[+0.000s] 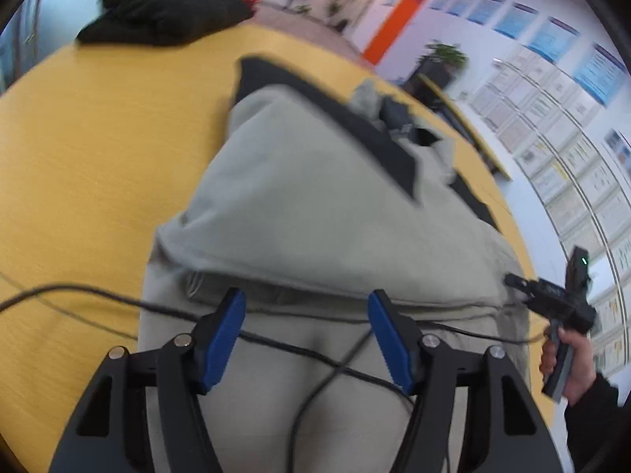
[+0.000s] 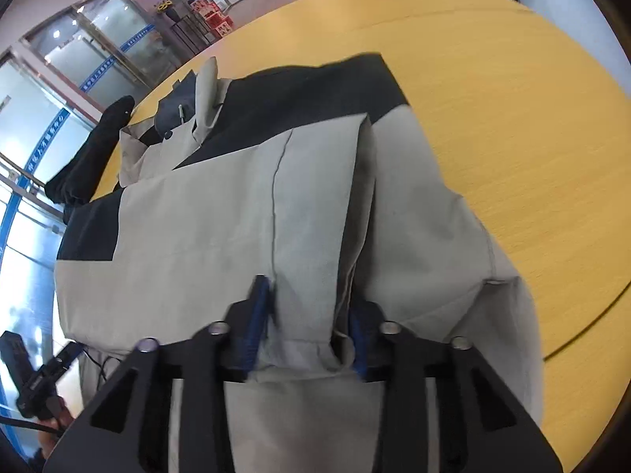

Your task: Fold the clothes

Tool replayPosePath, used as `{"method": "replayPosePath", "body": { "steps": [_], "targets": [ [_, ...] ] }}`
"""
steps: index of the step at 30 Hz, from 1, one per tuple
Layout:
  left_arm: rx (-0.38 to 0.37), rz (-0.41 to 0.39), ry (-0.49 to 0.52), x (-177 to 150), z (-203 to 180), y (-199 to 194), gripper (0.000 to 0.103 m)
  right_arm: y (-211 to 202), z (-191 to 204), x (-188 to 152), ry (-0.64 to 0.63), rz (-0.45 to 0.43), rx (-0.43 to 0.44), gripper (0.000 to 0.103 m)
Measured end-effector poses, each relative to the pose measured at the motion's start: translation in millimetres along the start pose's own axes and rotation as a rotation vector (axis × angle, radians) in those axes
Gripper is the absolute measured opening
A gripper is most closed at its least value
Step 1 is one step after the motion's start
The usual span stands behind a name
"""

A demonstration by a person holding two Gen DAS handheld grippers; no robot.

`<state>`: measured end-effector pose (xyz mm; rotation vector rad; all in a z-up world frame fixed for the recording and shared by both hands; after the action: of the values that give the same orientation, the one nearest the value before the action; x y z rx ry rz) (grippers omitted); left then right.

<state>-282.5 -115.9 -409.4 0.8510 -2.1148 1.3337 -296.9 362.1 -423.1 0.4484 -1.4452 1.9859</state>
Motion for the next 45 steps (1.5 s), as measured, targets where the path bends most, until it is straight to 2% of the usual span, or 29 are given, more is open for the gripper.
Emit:
{"method": "replayPosePath", "body": {
  "steps": [2, 3, 4, 5, 7, 8, 9, 11, 13, 15, 16, 18, 21, 24, 26, 27, 29, 30, 35, 38, 40, 43, 45],
  "targets": [
    [-0.064, -0.073, 0.091, 21, -23, -21, 0.071, -23, 7, 14, -0.089, -0.076, -0.052, 0.053],
    [-0.080, -0.120, 0.133, 35, -32, -29, 0.081, -38, 15, 23, -0.151, -0.143, -0.077, 0.062],
    [-0.080, -0.156, 0.166, 48, -37, -32, 0.088, -53, 24, 32, -0.211, -0.208, -0.096, 0.066],
    [-0.074, -0.166, 0.187, 57, -39, -27, 0.095, -66, 37, 39, -0.257, -0.259, -0.076, 0.074],
    [-0.048, -0.112, 0.205, 61, -31, 6, 0.096, -75, 72, 44, -0.345, -0.319, 0.032, 0.082],
    [-0.023, -0.066, 0.200, 57, -21, 27, 0.096, -69, 90, 41, -0.390, -0.310, 0.079, 0.083],
    [0.018, -0.004, 0.172, 47, -7, 48, 0.094, -55, 99, 37, -0.418, -0.277, 0.089, 0.083],
    [0.086, 0.095, 0.131, 27, 19, 82, 0.084, -23, 104, 25, -0.418, -0.187, 0.105, 0.080],
    [0.079, 0.067, 0.171, 15, 27, 81, 0.086, 11, 84, 11, -0.313, -0.082, 0.112, 0.068],
    [0.067, 0.058, 0.179, 10, 29, 78, 0.085, 31, 52, 0, -0.270, -0.042, 0.037, 0.064],
    [0.065, 0.056, 0.184, 9, 30, 76, 0.085, 37, 37, -3, -0.261, -0.035, 0.000, 0.060],
    [0.078, 0.062, 0.203, 10, 29, 72, 0.085, 29, 27, 2, -0.259, -0.052, -0.028, 0.065],
    [0.078, 0.068, 0.205, 6, 32, 63, 0.086, 9, 24, 12, -0.283, -0.100, -0.056, 0.066],
    [0.072, 0.073, 0.200, 0, 35, 53, 0.091, -24, 59, 14, -0.360, -0.204, 0.075, 0.081],
    [0.068, 0.076, 0.196, -4, 37, 47, 0.091, -24, 76, -1, -0.399, -0.192, 0.144, 0.082],
    [0.065, 0.078, 0.195, -6, 37, 44, 0.091, -15, 78, -10, -0.409, -0.151, 0.152, 0.081],
    [0.061, 0.081, 0.191, -10, 39, 37, 0.091, 5, 66, -26, -0.389, -0.054, 0.107, 0.073],
    [0.059, 0.083, 0.189, -12, 40, 34, 0.090, 5, 59, -29, -0.365, -0.039, 0.089, 0.062],
    [0.066, 0.126, 0.166, -6, 45, -17, 0.087, -89, 16, -20, -0.251, -0.110, 0.028, 0.070],
    [0.052, 0.120, 0.172, 6, 46, -89, 0.087, -157, -12, -14, -0.217, -0.154, -0.018, 0.073],
    [0.086, 0.117, 0.167, 12, 55, -137, 0.087, -214, -30, -16, -0.231, -0.177, -0.050, 0.083],
    [0.147, 0.131, 0.122, 8, 73, -204, 0.091, -282, -62, -28, -0.238, -0.165, -0.049, 0.090],
    [0.176, 0.168, 0.084, -9, 85, -238, 0.092, -304, -77, -49, -0.251, -0.117, -0.025, 0.090]
  ]
}}
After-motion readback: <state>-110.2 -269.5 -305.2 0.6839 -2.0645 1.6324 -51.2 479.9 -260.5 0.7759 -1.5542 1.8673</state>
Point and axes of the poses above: each gripper's, at about its wrist camera, not at the fingertips, and y roughly the way its jaws point, z to its left, x to its top, the point moved 8 cm from there along y, roughly the way its jaws point, and after that the axes turned 12 degrees about -z, right-handed, at the moved point
